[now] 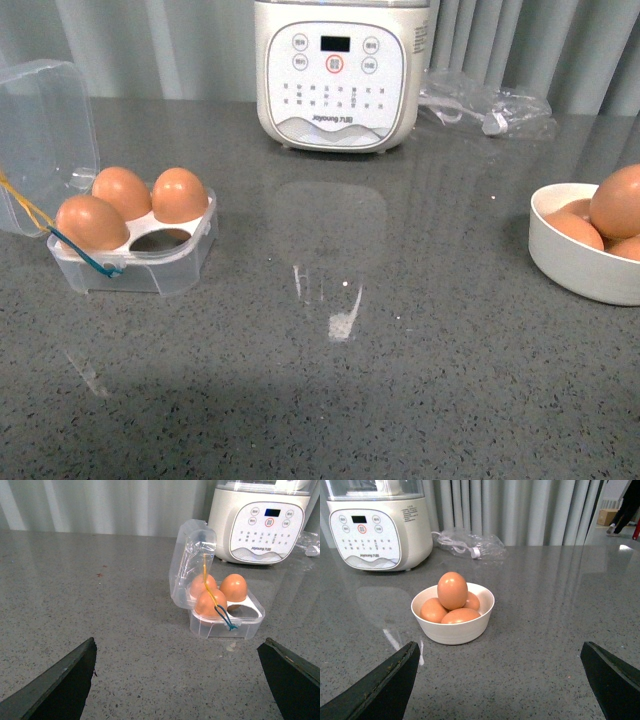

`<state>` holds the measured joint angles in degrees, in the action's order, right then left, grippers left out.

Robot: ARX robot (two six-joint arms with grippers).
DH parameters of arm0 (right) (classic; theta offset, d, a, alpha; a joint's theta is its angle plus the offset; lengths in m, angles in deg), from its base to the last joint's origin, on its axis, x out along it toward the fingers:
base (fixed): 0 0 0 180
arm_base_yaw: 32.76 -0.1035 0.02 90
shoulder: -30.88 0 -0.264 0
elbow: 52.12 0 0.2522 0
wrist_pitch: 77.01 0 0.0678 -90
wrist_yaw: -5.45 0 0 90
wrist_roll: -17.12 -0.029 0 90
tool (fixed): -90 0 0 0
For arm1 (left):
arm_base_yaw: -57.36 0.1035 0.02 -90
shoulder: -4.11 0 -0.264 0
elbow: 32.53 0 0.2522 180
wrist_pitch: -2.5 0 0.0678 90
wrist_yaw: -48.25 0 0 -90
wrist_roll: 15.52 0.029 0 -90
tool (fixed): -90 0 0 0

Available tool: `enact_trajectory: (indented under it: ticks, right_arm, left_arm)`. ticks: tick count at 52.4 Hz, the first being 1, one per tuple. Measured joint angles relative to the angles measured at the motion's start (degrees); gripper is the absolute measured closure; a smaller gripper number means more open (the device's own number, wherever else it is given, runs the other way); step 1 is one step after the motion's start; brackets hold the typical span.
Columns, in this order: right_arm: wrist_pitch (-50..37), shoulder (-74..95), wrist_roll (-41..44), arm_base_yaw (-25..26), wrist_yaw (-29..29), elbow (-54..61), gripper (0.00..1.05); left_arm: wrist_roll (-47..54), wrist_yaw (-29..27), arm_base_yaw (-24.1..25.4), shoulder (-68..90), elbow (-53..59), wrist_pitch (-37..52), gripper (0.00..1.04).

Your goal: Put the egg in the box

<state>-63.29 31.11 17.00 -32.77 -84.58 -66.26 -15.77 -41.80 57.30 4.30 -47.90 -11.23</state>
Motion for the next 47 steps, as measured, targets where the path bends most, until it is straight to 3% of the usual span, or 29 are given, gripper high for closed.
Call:
enact_trajectory:
  ticks: [20,24,25,33,47]
  right_arm:
    - [0.07,0.07,-0.13,-0.02,0.24,-0.02,0.07]
    - [7.93,8.52,-7.32,-2.97,10.69,-4.63,0.07]
    - [7.58,10.75,-8.79,-2.95,10.88,-5.35,0.07]
    - [-0.42,24.79,-9.99,-1.31,6.01,-11.19,0.07]
    - [-15.23,52.94,0.44,0.87,-3.04,-22.32,0.07]
  left_arm:
    - [0.0,0.0,0.0,0.0,0.0,0.0,0.07]
    - [-0.02,-0.02,0.0,0.0,0.0,0.0,0.07]
    - [0.0,0.0,0.0,0.0,0.0,0.0,0.07]
    - [0.0,0.02,0.0,-0.02,0.0,0.0,0.07]
    - [0.0,0.0,0.0,0.0,0.0,0.0,0.07]
